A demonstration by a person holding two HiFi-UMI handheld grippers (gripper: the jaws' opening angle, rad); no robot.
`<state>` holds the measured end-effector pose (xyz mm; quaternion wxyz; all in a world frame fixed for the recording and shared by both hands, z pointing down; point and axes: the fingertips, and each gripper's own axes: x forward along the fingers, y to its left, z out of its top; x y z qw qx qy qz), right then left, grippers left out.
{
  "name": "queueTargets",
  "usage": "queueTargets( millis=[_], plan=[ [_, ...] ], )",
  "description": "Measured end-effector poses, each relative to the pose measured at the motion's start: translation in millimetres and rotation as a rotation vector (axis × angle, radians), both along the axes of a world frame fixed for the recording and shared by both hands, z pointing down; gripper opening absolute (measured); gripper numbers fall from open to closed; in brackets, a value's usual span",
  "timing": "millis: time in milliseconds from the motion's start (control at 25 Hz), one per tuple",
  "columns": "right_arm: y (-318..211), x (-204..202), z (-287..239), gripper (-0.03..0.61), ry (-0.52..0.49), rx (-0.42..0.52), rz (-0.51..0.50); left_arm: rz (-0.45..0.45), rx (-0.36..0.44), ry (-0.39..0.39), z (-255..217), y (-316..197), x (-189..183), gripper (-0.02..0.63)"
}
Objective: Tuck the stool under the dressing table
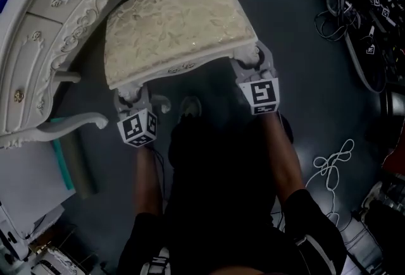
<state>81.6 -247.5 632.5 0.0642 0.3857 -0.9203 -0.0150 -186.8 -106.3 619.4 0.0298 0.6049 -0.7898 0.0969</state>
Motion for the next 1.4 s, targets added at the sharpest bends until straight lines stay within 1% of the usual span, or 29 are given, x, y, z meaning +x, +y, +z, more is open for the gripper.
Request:
queueTargets(
  millis=[120, 280, 440, 800, 960, 1160, 1400],
  plan=[
    [-11.0, -9.8, 11.1, 0.250, 0.008, 0.018, 0.010, 0.009, 0.019, 0.004, 14.2, -12.6, -11.4, 0.261],
    [-31.7, -29.2, 19.4, 0.250, -0.007, 0.034, 0.027, 0.028, 0.036, -0.004, 23.3, -37.5, -33.1, 0.261],
    [-41.6, -42.8, 30.5, 0.250, -0.021, 0.046, 0.039, 0.037, 0.053, -0.019, 32.8, -50.7, -48.3, 0.262],
    [-56.7, -55.2, 36.4, 0.250, -0.026, 0.084, 0.046, 0.041, 0.093, -0.032, 40.8, -65.7, -60.9, 0.262],
    [-72.3, -77.0, 45.4, 0.250, -0.034, 0.088, 0.052, 0.025, 0.094, -0.041, 46.4, -78.6, -82.3, 0.264],
    [-97.4, -104.0, 49.3, 0.252, -0.024, 0.108, 0.014, -0.009, 0.104, -0.033, 53.7, -94.0, -104.1, 0.264],
    [-111.5, -139.4, 59.5, 0.252, -0.044, 0.105, -0.029, -0.054, 0.098, -0.049, 60.0, -95.4, -132.0, 0.264]
  ],
)
